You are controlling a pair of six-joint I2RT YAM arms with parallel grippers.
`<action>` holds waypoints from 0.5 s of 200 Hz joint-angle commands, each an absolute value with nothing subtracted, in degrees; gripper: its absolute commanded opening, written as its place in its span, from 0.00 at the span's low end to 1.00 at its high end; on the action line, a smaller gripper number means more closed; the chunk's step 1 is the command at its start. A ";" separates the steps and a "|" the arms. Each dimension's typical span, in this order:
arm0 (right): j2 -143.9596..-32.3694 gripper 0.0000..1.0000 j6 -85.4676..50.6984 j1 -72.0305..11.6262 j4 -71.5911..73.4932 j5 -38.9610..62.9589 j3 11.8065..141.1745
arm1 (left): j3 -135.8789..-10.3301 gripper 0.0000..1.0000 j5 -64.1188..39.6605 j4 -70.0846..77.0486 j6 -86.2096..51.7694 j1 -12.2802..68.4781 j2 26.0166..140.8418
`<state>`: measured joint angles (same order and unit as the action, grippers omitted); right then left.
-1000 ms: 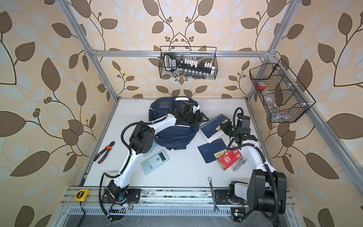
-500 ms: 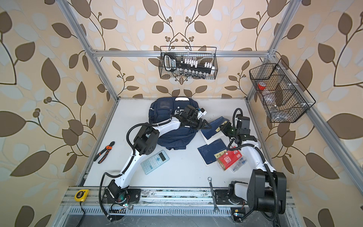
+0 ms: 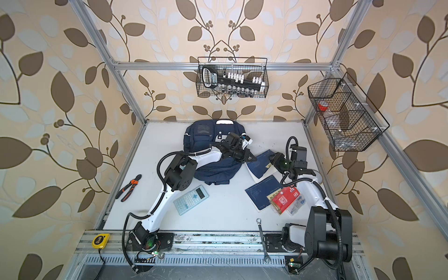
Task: Pack books, pencil case, and school supplies into a backpack
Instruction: Pick up the book from the top-right of the table.
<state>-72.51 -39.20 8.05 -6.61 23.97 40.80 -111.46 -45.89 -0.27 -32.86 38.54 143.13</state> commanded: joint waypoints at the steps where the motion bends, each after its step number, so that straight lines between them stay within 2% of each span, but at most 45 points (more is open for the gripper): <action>1: -71.68 0.63 -37.53 8.18 -7.40 21.47 40.32 | -109.95 0.00 -44.73 3.81 -34.33 38.60 136.90; 44: -64.64 0.85 -31.85 8.44 -12.14 20.25 40.84 | -100.11 0.00 -34.84 9.31 -41.68 37.50 123.01; 62: -60.82 0.92 -30.54 8.44 -10.29 27.98 40.22 | -95.69 0.00 -31.85 10.10 -44.87 37.09 114.72; 100: -56.28 0.96 -39.98 8.46 5.73 49.18 37.00 | -87.42 0.00 -27.32 4.54 -48.56 35.72 96.99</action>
